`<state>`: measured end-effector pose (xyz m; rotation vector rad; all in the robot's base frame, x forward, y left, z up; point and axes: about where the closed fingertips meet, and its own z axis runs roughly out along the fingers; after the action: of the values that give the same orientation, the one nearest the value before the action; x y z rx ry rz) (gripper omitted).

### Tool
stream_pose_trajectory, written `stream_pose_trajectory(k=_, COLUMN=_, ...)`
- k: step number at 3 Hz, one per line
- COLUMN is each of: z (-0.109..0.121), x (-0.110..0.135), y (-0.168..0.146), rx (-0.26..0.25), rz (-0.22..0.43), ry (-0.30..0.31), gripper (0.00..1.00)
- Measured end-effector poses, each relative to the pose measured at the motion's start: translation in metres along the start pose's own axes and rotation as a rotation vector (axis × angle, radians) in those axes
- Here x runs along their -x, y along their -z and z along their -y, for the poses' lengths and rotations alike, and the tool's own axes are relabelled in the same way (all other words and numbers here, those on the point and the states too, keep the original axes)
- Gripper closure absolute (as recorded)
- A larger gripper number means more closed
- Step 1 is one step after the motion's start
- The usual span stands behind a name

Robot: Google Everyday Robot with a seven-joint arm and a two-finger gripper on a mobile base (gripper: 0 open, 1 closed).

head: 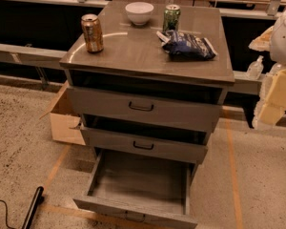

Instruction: Place green can into bottom drawer

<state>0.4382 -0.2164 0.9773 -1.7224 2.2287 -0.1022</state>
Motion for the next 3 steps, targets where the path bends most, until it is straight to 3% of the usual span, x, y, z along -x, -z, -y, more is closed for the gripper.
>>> stream_pose_trajectory(k=1, z=0.0, x=0.0, y=0.0, rx=0.0, rz=0.0, ry=0.0, gripper=0.0)
stream_pose_trajectory(k=2, z=0.015, x=-0.001, y=-0.007, rx=-0.046, rz=0.061, ry=-0.042, gripper=0.0)
stream_pose_trajectory(k=3, z=0.06, x=-0.013, y=-0.023, rx=-0.13, rz=0.215, ry=-0.151, gripper=0.0)
